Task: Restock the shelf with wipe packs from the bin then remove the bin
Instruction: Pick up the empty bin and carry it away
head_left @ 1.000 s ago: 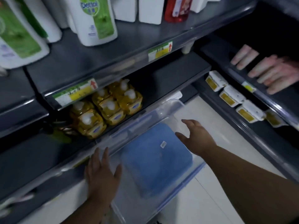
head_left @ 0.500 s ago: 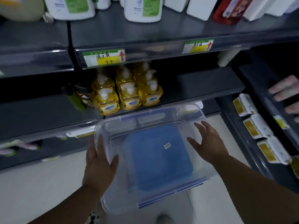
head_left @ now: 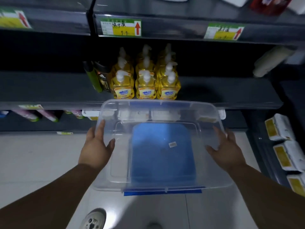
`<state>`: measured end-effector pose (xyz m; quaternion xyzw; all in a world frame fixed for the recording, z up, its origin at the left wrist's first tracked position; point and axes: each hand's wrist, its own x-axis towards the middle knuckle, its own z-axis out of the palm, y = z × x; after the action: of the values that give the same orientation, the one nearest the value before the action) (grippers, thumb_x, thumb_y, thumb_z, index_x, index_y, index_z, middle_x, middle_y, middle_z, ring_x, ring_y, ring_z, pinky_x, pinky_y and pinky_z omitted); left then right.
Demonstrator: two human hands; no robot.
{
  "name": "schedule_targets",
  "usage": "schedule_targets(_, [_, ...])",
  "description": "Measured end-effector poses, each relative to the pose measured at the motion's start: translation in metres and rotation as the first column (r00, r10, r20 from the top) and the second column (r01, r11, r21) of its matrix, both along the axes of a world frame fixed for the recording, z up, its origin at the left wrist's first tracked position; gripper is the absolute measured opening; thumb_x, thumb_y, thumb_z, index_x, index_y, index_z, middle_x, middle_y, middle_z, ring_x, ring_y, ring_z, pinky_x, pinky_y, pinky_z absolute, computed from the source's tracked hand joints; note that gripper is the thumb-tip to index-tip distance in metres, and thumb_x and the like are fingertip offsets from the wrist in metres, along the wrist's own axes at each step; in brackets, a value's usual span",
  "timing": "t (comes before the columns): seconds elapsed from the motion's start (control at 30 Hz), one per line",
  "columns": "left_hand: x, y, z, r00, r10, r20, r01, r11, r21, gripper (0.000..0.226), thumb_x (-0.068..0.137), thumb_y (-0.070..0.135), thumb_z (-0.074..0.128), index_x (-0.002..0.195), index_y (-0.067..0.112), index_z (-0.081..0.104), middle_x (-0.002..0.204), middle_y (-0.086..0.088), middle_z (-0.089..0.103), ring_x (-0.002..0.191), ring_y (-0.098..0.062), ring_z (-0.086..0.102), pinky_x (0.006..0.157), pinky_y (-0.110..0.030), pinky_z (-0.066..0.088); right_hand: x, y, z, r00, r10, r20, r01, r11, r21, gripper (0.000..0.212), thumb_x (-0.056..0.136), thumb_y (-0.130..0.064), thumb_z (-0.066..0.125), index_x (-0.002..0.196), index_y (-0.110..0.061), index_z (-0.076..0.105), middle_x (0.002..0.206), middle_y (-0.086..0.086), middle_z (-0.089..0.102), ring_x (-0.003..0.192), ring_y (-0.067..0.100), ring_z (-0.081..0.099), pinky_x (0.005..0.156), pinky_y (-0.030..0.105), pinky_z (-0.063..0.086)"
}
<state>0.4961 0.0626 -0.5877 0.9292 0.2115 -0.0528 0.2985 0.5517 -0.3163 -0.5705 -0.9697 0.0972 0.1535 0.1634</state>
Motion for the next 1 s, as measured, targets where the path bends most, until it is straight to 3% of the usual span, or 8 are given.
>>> schedule_targets(0.2, [0.003, -0.005, 0.03, 0.995, 0.087, 0.047, -0.083, 0.994, -0.076, 0.073, 0.09, 0.02, 0.062, 0.151, 0.024, 0.022, 0.137, -0.024, 0.041, 0.116, -0.042, 0.049, 0.1, -0.047, 0.041, -0.014, -0.018, 0.019, 0.984, -0.146, 0.103, 0.121, 0.969, 0.216, 0.074, 0.092, -0.016, 0.059, 0.149, -0.042, 0.02, 0.12, 0.015, 0.048, 0.082, 0.021, 0.055, 0.073, 0.027, 0.041])
schedule_targets(0.33, [0.008, -0.004, 0.08, 0.994, 0.032, 0.1, -0.011, 0.98, -0.197, 0.075, 0.089, 0.018, 0.064, 0.149, 0.035, 0.023, 0.14, -0.019, 0.042, 0.123, -0.037, 0.046, 0.101, -0.047, 0.039, -0.03, -0.044, 0.076, 0.967, -0.212, 0.144, 0.133, 0.895, 0.425, 0.066, 0.098, -0.018, 0.052, 0.147, -0.047, 0.02, 0.144, 0.0, 0.042, 0.126, 0.022, 0.048, 0.094, 0.032, 0.043])
schedule_targets(0.47, [0.022, -0.027, 0.156, 0.968, -0.097, 0.231, 0.17, 0.932, -0.319, 0.07, 0.09, 0.016, 0.063, 0.145, 0.04, 0.028, 0.145, -0.001, 0.042, 0.13, -0.023, 0.043, 0.103, -0.04, 0.039, -0.062, -0.071, 0.158, 0.936, -0.295, 0.192, 0.161, 0.843, 0.513, 0.059, 0.101, -0.025, 0.046, 0.143, -0.057, 0.018, 0.141, -0.033, 0.029, 0.131, 0.008, 0.037, 0.102, 0.033, 0.038])
schedule_targets(0.57, [0.031, -0.058, 0.208, 0.931, -0.136, 0.338, 0.264, 0.891, -0.37, 0.065, 0.091, 0.003, 0.058, 0.144, 0.033, 0.035, 0.14, 0.008, 0.044, 0.125, -0.015, 0.044, 0.101, -0.031, 0.034, -0.098, -0.089, 0.217, 0.843, -0.475, 0.253, 0.273, 0.782, 0.56, 0.049, 0.101, -0.029, 0.044, 0.141, -0.054, 0.028, 0.144, -0.024, 0.037, 0.13, 0.013, 0.044, 0.103, 0.037, 0.04])
schedule_targets(0.77, [0.046, -0.102, 0.295, 0.834, -0.308, 0.457, 0.512, 0.742, -0.433, 0.06, 0.092, -0.004, 0.052, 0.138, 0.033, 0.042, 0.125, 0.004, 0.054, 0.109, -0.018, 0.055, 0.093, -0.03, 0.039, -0.192, -0.094, 0.321, 0.631, -0.65, 0.423, 0.422, 0.745, 0.516, 0.046, 0.101, -0.022, 0.045, 0.142, -0.04, 0.036, 0.127, -0.02, 0.048, 0.115, 0.001, 0.044, 0.079, 0.001, 0.034])
schedule_targets(0.87, [0.049, -0.117, 0.332, 0.769, -0.418, 0.484, 0.622, 0.663, -0.415, 0.056, 0.092, -0.001, 0.052, 0.139, 0.028, 0.044, 0.128, 0.005, 0.055, 0.113, -0.019, 0.055, 0.093, -0.032, 0.04, -0.249, -0.083, 0.356, 0.532, -0.691, 0.49, 0.522, 0.723, 0.452, 0.047, 0.1, -0.026, 0.046, 0.143, -0.044, 0.035, 0.132, -0.019, 0.048, 0.119, 0.007, 0.047, 0.095, 0.022, 0.036])
schedule_targets(0.93, [0.042, -0.132, 0.359, 0.697, -0.495, 0.519, 0.709, 0.586, -0.393, 0.054, 0.091, 0.004, 0.054, 0.136, 0.033, 0.047, 0.121, 0.006, 0.06, 0.106, -0.019, 0.058, 0.087, -0.033, 0.043, -0.292, -0.072, 0.376, 0.448, -0.736, 0.508, 0.592, 0.67, 0.448, 0.048, 0.1, -0.029, 0.046, 0.141, -0.049, 0.035, 0.131, -0.014, 0.054, 0.114, 0.015, 0.055, 0.093, 0.033, 0.045])
schedule_targets(1.0, [0.022, -0.15, 0.387, 0.627, -0.546, 0.555, 0.775, 0.51, -0.373, 0.051, 0.09, 0.008, 0.053, 0.131, 0.037, 0.047, 0.103, 0.011, 0.062, 0.084, -0.008, 0.058, 0.07, -0.024, 0.043, -0.337, -0.057, 0.394, 0.36, -0.766, 0.532, 0.656, 0.613, 0.44, 0.048, 0.1, -0.026, 0.044, 0.143, -0.046, 0.035, 0.124, -0.011, 0.056, 0.103, 0.018, 0.058, 0.082, 0.031, 0.045])
